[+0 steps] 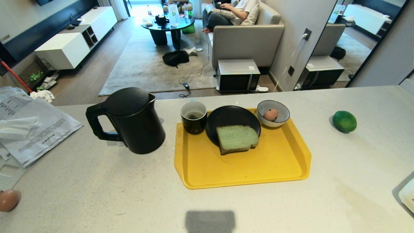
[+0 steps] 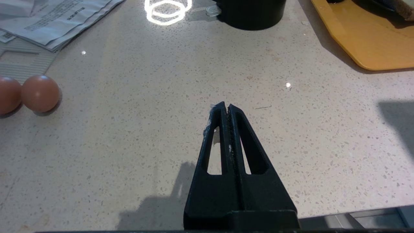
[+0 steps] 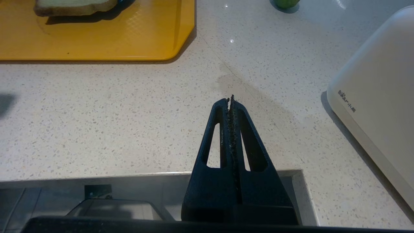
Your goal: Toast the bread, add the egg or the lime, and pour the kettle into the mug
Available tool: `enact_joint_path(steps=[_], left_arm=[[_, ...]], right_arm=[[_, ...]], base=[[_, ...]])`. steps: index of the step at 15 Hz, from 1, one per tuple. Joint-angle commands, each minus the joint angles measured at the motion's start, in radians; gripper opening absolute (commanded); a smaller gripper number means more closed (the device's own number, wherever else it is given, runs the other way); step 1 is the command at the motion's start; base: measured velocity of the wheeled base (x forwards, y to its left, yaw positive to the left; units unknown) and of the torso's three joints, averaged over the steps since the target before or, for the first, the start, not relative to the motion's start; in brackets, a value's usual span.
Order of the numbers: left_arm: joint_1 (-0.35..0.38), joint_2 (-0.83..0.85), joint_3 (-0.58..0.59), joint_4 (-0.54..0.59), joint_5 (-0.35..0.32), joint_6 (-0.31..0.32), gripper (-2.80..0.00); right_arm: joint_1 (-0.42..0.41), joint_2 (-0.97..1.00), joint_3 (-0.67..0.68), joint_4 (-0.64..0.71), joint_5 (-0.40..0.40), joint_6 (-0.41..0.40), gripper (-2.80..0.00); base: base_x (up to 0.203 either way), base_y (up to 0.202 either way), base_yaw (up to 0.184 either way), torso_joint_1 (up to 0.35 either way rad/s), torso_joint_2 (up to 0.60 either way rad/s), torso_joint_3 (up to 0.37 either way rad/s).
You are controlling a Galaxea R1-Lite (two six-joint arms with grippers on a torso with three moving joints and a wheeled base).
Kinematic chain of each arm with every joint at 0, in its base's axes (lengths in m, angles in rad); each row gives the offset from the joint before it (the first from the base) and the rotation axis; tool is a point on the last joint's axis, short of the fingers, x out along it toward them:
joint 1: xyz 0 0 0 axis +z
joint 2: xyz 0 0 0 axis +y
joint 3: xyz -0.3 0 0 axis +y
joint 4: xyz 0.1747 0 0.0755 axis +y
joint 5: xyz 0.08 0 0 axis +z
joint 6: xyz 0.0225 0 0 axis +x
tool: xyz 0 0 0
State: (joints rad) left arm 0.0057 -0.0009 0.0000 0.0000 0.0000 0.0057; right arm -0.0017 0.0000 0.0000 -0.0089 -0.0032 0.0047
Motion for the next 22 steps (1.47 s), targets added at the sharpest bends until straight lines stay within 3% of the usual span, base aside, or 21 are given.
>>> enact_joint_path(steps=[1,5,22], left_arm=[[0.0,-0.001,0.0,0.0,0.0,-0.001,-2.8],[0.0,-0.001,0.0,0.0,0.0,-0.001,-2.8],[0.0,-0.001,0.0,0.0,0.0,0.0,-2.8]], right_arm=[[0.0,0.0,0.001,0.0,0.0,0.0,-2.8],[0.0,0.0,0.002,0.0,0.0,0.0,-2.8],[0.0,0.0,0.002,0.0,0.002,-0.003,-2.8]], base=[[0.0,0.0,0.0,-0.147,0.29,0.139],[0.0,0.0,0.0,-0.144,0.28,0.128],[0.0,0.0,0.0,-0.001,0.0,0.001]])
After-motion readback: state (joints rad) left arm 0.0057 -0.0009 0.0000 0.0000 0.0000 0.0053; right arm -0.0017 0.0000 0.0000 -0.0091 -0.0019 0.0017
